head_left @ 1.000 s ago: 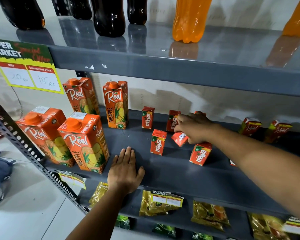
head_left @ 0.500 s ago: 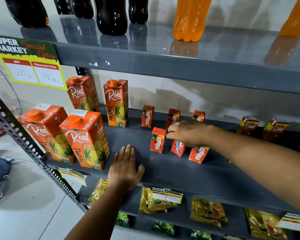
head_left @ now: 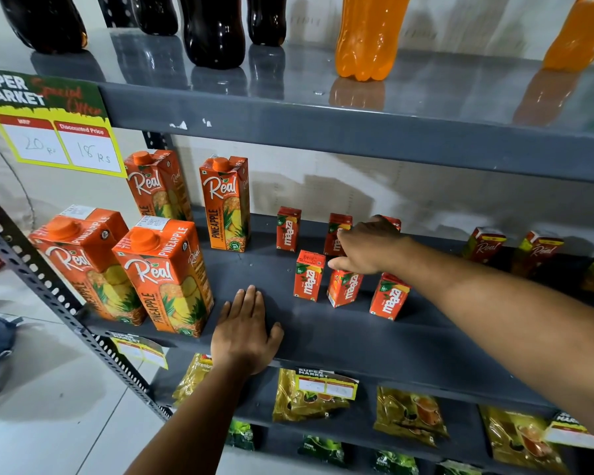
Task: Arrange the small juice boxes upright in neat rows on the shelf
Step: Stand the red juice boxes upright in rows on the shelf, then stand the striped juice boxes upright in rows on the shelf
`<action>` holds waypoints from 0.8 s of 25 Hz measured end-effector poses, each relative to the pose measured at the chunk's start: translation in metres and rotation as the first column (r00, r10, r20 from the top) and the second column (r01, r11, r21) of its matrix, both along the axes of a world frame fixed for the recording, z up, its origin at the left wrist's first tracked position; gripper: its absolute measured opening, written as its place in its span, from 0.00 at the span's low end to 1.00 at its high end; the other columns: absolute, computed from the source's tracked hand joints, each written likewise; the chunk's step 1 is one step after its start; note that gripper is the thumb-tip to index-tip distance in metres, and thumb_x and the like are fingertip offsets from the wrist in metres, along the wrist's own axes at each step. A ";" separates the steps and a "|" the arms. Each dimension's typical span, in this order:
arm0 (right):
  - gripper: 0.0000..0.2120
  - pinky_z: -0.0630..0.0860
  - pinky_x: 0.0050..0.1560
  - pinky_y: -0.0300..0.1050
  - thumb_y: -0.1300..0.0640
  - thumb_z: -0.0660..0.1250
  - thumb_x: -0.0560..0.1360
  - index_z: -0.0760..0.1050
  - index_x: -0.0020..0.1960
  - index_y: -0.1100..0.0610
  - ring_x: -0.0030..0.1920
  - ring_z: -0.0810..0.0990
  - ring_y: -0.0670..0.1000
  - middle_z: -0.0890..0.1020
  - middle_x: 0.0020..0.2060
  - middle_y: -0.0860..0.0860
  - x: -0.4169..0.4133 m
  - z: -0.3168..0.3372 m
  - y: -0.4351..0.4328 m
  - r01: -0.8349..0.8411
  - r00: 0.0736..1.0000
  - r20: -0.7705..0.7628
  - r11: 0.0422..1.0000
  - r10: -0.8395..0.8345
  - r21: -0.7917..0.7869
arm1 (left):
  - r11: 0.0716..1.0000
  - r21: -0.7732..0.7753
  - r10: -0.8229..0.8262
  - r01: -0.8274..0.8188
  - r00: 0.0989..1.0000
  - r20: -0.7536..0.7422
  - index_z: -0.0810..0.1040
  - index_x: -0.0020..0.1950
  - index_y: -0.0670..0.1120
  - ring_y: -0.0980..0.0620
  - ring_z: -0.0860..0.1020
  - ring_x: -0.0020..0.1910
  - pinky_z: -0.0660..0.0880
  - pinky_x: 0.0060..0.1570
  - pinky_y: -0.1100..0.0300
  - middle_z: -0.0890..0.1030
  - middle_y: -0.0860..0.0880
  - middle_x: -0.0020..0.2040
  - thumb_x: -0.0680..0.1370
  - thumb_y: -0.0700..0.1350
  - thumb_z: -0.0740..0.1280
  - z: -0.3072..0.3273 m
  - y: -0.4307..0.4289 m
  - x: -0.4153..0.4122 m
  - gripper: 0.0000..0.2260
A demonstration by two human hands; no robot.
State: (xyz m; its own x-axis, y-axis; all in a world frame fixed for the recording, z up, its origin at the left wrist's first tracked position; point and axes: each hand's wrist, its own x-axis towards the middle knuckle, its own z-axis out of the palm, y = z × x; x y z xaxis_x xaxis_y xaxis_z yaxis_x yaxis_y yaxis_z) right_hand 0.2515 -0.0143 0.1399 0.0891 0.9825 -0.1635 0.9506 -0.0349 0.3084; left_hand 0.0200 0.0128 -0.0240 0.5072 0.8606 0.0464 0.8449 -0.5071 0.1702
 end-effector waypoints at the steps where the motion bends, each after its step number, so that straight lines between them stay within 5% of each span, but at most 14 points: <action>1: 0.25 0.70 0.49 0.51 0.36 0.57 0.76 0.73 0.49 0.58 0.39 0.74 0.53 0.73 0.33 0.50 -0.005 -0.001 0.001 0.040 0.999 -0.010 0.999 -0.040 0.000 | 1.000 0.003 0.001 -0.001 1.000 -0.008 0.45 0.77 0.44 0.49 0.45 0.77 0.43 0.74 0.52 0.47 0.47 0.79 0.77 0.62 0.47 0.000 0.000 0.001 0.34; 5: 0.22 0.69 0.52 0.53 0.37 0.55 0.78 0.72 0.45 0.56 0.42 0.73 0.53 0.73 0.34 0.51 -0.007 -0.003 -0.006 0.146 0.989 -0.029 0.989 -0.146 0.003 | 1.000 0.006 -0.013 0.013 1.000 -0.006 0.45 0.77 0.44 0.49 0.45 0.77 0.44 0.74 0.52 0.47 0.47 0.79 0.77 0.61 0.47 0.003 -0.003 0.008 0.34; 13: 0.14 0.75 0.46 0.49 0.47 0.58 0.77 0.71 0.60 0.52 0.51 0.78 0.59 0.79 0.55 0.57 0.054 0.037 -0.041 0.254 0.945 -0.250 0.954 -0.210 0.158 | 1.000 0.017 -0.004 0.005 1.000 -0.028 0.47 0.77 0.43 0.49 0.46 0.77 0.44 0.74 0.52 0.48 0.46 0.79 0.74 0.63 0.42 -0.005 0.002 -0.004 0.37; 17: 0.22 0.76 0.53 0.49 0.54 0.66 0.74 0.68 0.67 0.55 0.54 0.79 0.58 0.81 0.56 0.56 0.130 0.022 -0.106 0.363 0.893 -0.259 0.929 -0.369 -0.073 | 0.997 0.029 -0.075 0.075 0.997 -0.016 0.54 0.77 0.44 0.49 0.49 0.77 0.48 0.74 0.52 0.53 0.46 0.79 0.73 0.63 0.42 -0.006 0.003 -0.007 0.37; 20: 0.29 0.73 0.59 0.45 0.56 0.70 0.74 0.64 0.72 0.58 0.60 0.77 0.57 0.78 0.63 0.57 0.164 -0.004 -0.152 0.450 0.798 -0.323 0.859 -0.509 -0.243 | 0.988 0.097 -0.133 0.121 0.983 0.127 0.66 0.72 0.41 0.45 0.59 0.75 0.61 0.70 0.48 0.64 0.42 0.75 0.75 0.62 0.46 -0.003 -0.012 -0.004 0.35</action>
